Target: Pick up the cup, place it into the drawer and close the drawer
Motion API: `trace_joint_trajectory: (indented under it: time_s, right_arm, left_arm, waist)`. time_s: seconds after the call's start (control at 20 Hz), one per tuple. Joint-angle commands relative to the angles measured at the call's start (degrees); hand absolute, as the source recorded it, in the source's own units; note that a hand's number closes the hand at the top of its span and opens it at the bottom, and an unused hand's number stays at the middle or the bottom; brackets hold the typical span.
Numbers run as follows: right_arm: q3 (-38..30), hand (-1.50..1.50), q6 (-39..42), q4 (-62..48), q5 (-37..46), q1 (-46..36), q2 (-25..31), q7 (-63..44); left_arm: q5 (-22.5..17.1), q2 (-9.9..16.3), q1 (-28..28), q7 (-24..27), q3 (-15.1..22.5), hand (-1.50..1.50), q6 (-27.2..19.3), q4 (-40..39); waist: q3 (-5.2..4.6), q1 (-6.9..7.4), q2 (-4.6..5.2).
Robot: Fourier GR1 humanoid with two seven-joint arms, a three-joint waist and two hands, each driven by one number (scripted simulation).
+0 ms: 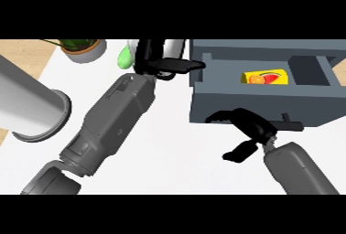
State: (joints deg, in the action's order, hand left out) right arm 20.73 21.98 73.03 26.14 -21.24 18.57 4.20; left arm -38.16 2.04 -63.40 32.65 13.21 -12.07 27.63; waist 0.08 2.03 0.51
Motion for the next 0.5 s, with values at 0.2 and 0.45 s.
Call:
trace_joint_trajectory:
  time_s: [0.2, 0.45]
  right_arm:
    - [-3.39, 1.50, -10.51, -28.94, 6.06, -11.72, -4.16, 12.14]
    - [-12.42, 1.50, -11.98, -36.05, 1.48, -21.29, -1.03, 16.94]
  left_arm:
    - [-0.53, 4.22, 5.79, -2.60, -0.15, -1.50, 3.12, 6.88]
    - [-0.80, 6.07, 10.00, -3.13, 0.45, -1.50, 5.88, 10.25]
  waist:
    - [0.13, 3.24, 0.31]
    - [0.19, 5.18, 0.72]
